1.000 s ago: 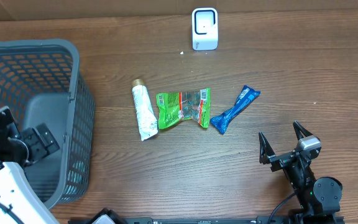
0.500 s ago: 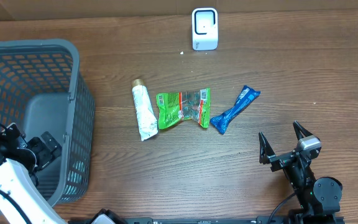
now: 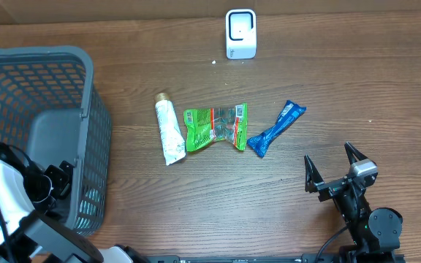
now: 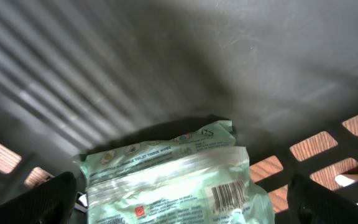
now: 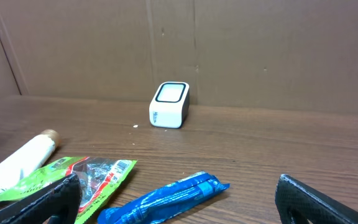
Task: Scan the item barcode
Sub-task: 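Reposition the left gripper above the pale green packet to grasp it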
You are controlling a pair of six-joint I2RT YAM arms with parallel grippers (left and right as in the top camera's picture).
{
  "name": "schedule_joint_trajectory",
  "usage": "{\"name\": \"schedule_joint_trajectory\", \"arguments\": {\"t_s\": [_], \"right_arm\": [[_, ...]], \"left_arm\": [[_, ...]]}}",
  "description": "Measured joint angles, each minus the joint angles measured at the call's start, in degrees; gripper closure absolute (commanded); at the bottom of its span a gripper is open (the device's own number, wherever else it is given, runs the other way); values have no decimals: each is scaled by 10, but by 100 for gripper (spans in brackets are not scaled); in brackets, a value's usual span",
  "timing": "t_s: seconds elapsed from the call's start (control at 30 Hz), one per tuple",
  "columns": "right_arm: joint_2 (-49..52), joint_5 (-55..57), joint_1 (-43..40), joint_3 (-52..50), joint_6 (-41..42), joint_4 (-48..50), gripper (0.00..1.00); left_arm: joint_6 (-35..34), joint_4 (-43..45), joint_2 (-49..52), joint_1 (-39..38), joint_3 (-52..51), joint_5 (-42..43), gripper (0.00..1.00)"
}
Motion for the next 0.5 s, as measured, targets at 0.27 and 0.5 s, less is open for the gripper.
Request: {"name": "schedule_joint_trajectory", "arguments": {"t_s": [0.27,0.5], "right_arm": [[0,0,0,0,0,0,0],[0,0,0,0,0,0,0]], "left_arm": [[-6,23,28,0,-5,17,0],[-10,72,34,0,-45,29,0]]}}
